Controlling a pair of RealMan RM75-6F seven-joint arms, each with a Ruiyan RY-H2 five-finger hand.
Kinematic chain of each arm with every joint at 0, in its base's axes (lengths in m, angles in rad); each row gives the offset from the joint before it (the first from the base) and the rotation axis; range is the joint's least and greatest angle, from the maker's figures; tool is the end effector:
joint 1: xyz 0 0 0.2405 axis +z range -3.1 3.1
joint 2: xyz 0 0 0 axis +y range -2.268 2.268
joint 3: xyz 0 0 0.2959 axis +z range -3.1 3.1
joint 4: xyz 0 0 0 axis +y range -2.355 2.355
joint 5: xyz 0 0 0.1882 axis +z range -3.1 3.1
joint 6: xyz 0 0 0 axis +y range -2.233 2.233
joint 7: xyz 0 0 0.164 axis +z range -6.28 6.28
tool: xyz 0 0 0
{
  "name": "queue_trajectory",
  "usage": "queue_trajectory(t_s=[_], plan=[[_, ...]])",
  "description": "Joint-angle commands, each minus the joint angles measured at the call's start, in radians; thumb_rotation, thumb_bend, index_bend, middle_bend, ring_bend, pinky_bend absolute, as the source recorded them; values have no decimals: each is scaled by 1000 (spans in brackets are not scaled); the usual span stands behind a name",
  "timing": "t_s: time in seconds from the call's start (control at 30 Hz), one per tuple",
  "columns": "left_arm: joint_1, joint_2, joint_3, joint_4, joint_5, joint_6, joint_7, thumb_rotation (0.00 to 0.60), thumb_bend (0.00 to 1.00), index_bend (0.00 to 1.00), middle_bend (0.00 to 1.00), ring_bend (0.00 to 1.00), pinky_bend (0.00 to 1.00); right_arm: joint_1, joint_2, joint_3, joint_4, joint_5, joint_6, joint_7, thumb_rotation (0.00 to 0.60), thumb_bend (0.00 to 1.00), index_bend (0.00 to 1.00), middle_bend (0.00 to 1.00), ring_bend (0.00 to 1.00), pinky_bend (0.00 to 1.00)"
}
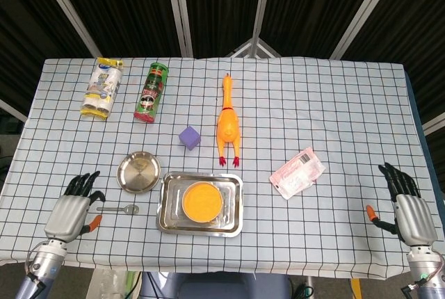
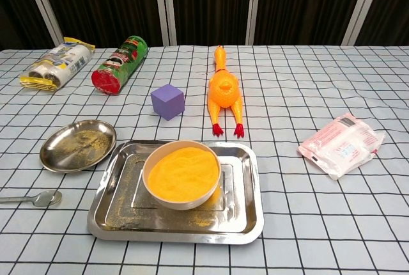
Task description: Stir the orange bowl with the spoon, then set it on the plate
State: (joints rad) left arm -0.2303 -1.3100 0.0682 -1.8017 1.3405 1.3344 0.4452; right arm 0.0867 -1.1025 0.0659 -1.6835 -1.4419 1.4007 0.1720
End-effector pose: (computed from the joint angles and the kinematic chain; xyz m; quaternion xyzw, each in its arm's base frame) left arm -0.2911 0.2113 0.0817 -0.6828 -0.4223 -0.2988 0.5159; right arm -0.3373 -0.2042 0.1887 0.5417 -0.4848 0.4251 0.5394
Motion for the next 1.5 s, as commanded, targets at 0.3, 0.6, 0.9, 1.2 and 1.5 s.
queue_trajectory(t_s=[0.3,0.6,0.9,1.2,1.5], plan=[[-38,-127,-65,71,-181,-81,122,600,507,428,0,0,0,2,2,1,-1,4,-7,7,600,405,0,0,0,0],[-51,-166,-90,111,-265,-105,142,600,534,433,3,0,0,3,3,0,-4,4,-12,8,600,405,0,0,0,0],[-68,-214,-91,140,-307,-116,183,600,540,442,4,0,0,2,5,0,-7,8,-13,11,600,404,0,0,0,0],[-72,-239,-87,169,-311,-108,186,600,539,459,3,0,0,3,6,1,-6,7,-14,13,600,404,0,0,0,0],[-73,-248,-79,179,-307,-107,187,600,542,490,5,0,0,3,6,0,-7,8,-15,13,600,405,0,0,0,0]])
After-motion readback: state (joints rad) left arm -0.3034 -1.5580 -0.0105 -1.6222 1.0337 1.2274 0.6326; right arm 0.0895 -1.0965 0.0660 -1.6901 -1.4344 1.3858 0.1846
